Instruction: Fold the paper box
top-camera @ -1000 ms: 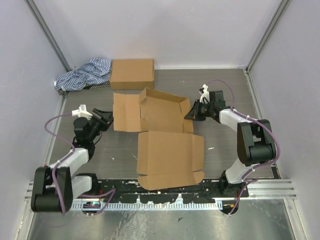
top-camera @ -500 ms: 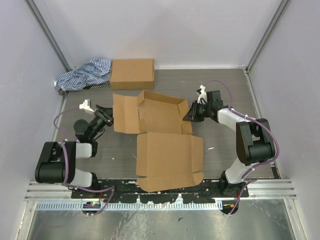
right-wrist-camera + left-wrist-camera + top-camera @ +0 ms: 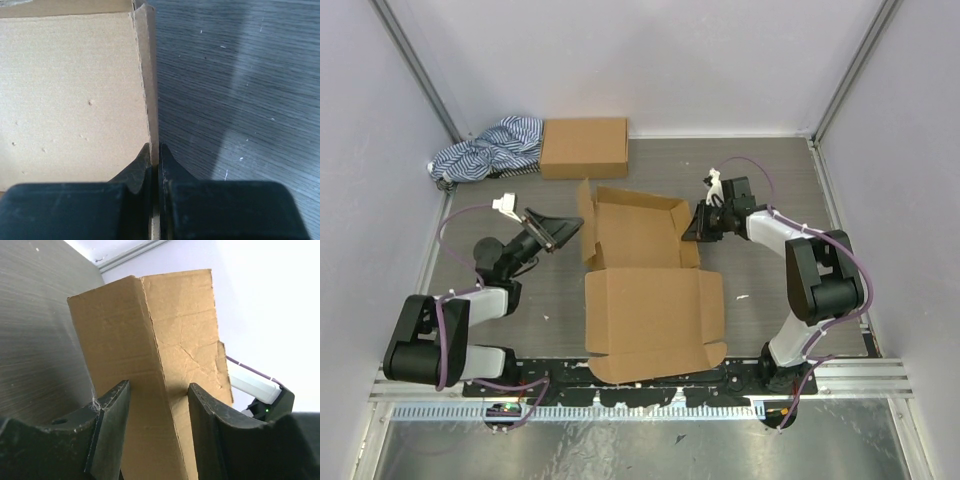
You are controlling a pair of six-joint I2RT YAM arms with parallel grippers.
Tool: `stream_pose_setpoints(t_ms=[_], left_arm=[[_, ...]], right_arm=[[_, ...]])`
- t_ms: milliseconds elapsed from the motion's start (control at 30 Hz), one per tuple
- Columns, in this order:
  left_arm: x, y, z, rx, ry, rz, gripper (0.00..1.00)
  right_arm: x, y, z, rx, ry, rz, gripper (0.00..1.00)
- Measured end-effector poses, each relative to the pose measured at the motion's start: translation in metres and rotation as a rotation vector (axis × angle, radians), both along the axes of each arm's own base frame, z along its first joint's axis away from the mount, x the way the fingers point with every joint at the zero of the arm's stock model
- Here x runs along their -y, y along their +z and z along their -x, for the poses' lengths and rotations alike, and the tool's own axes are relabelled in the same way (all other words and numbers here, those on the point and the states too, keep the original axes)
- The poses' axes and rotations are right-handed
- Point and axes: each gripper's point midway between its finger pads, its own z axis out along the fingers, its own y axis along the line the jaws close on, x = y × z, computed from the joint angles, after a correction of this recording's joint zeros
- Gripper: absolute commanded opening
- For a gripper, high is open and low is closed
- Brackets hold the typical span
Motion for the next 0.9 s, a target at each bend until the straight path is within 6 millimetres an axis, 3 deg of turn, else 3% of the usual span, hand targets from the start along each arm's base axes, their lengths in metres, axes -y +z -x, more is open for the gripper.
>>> stream_pose_setpoints(t_ms=[367, 633, 900], left_arm=[[-0.001, -0.054, -0.008, -0.142, 0.023, -0.207, 0.54], [-0.007, -0.071, -0.012, -0.179, 0.047, -0.444, 0.53], [0.000, -0.116, 0.002, -0.305, -0.018, -0.619, 0.50]], right_arm=[[0.001, -0.012, 0.008, -0.025, -0.003, 0.108, 0.01], [-0.001, -0.018, 0.007, -0.032, -0.015, 0.236, 0.01], [-0.010, -0.025, 0.015, -0.043, 0.004, 0.340, 0.01]])
